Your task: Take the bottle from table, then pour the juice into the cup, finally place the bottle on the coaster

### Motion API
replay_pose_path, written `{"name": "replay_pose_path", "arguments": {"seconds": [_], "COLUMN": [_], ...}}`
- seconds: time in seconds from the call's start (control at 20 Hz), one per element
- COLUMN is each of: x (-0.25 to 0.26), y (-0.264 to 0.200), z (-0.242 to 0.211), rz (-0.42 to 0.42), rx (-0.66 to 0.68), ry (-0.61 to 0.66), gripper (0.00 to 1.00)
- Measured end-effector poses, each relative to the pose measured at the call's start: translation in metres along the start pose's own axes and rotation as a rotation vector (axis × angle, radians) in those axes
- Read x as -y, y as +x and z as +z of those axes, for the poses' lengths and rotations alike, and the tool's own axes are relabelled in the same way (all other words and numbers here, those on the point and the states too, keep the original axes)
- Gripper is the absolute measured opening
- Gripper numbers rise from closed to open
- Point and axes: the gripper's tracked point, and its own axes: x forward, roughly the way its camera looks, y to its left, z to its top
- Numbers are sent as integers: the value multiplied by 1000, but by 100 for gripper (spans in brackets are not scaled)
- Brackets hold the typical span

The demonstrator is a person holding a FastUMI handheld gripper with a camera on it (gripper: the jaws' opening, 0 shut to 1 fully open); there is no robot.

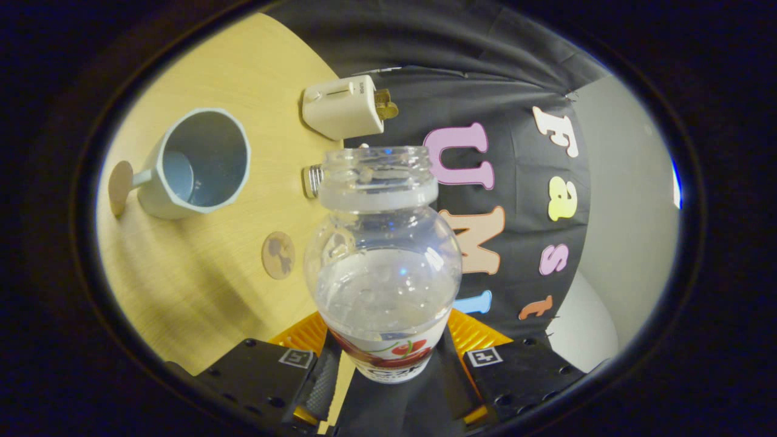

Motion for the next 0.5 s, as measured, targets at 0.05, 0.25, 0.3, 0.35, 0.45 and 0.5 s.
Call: {"name": "replay_pose_path", "arguments": {"seconds": [0.05, 0.25, 0.3, 0.35, 0.45, 0.5], "x": [-2, -8, -9, -9, -10, -10], "y": [0, 3, 3, 4, 6, 8], "z": [1, 0, 0, 1, 5, 6], "rz": [-1, 2, 2, 4, 3, 0], "rx": [-1, 4, 6, 10, 19, 27], "ry": [-15, -64, -76, -88, -114, -130], "gripper": [76, 76, 76, 76, 76, 76]}}
